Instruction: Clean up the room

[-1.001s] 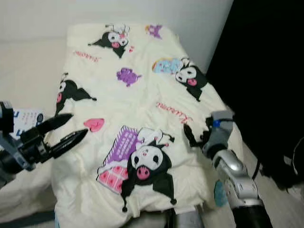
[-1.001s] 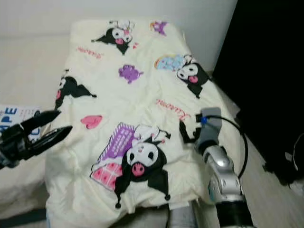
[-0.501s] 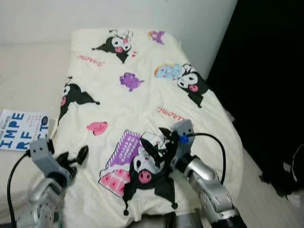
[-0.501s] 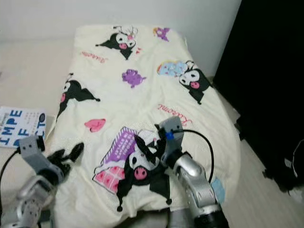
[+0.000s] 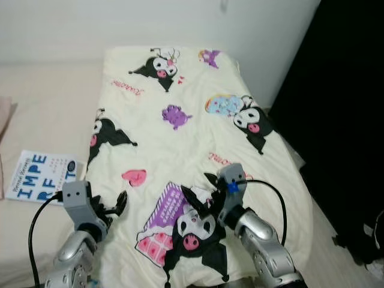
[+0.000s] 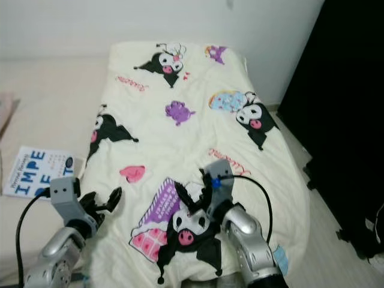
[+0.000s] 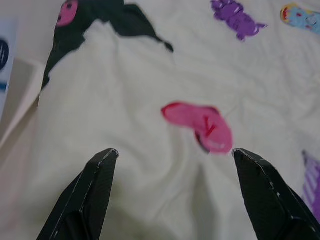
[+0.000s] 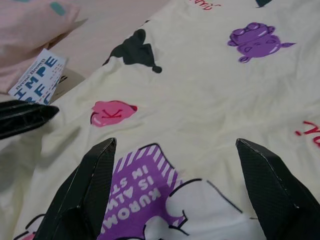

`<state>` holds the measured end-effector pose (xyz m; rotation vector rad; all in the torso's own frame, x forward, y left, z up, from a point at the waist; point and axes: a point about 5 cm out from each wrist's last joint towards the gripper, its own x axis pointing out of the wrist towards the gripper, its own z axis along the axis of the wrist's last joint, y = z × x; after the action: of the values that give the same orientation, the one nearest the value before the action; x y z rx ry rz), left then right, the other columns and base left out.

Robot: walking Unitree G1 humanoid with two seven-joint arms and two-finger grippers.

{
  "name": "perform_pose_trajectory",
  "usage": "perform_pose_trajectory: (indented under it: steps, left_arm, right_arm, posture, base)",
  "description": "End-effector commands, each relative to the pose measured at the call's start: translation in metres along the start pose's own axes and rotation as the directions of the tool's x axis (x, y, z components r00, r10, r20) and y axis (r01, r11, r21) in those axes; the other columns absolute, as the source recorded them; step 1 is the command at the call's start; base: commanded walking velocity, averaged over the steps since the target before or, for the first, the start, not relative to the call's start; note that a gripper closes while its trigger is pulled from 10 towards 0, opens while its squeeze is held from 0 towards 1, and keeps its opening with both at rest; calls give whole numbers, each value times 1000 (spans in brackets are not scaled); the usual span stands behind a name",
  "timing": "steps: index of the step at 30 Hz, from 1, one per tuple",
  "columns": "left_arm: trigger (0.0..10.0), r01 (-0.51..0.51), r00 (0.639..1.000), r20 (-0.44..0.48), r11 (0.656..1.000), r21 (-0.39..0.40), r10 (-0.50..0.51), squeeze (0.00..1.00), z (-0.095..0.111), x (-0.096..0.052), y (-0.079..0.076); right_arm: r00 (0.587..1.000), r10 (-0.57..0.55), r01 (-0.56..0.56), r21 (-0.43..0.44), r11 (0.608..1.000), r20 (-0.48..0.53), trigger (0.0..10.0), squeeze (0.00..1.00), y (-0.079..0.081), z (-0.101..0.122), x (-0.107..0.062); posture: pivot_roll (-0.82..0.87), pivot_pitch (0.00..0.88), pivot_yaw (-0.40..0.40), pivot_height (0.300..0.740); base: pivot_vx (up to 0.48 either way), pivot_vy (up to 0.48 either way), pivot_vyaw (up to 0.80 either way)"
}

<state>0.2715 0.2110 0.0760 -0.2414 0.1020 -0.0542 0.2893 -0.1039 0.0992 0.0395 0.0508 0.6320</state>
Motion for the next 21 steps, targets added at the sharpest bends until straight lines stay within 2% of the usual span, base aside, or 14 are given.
perform_pose_trajectory:
  steps: [1, 3, 7, 11, 13, 21]
  left_arm:
    - [10000, 8, 1000, -8, 1000, 24, -7, 0, -2, -3, 1]
    - [10000, 6, 1000, -21, 1000, 30, -5, 0, -4, -3, 1]
    - [10000, 33, 998, -54, 997, 65, -29, 0, -10, -3, -2]
    - [10000, 34, 998, -60, 997, 66, -30, 0, -15, -5, -4]
    - [10000, 32, 998, -51, 999, 41, -29, 0, -16, -6, -3]
    - [10000, 7, 995, -98, 998, 64, -1, 0, -30, -9, 4]
  right_arm:
    - [1000, -8, 8, 2, 1000, -23, 10000, 0, -1, -8, -5]
    - [999, -17, 17, 1, 1000, -34, 10000, 0, -3, -12, -8]
    - [998, -29, 29, 1, 1000, -49, 10000, 0, -5, -17, -11]
    - [997, -35, 35, 0, 999, -61, 10000, 0, -6, -22, -14]
    - [997, -39, 39, -1, 999, -72, 10000, 0, -7, -25, -17]
    - [990, -67, 67, -3, 998, -121, 10000, 0, -12, -39, -23]
  posture:
    - [-56, 109, -50, 631]
    - [-58, 109, -51, 641]
    - [-61, 108, -51, 656]
    - [-65, 108, -53, 671]
    - [-66, 109, -53, 681]
    - [-67, 96, -60, 711]
  base:
    - [0, 0, 0]
    - [0, 0, 0]
    - [-476, 0, 0]
    - [-480, 0, 0]
    - [0, 0, 0]
    - [0, 0, 0]
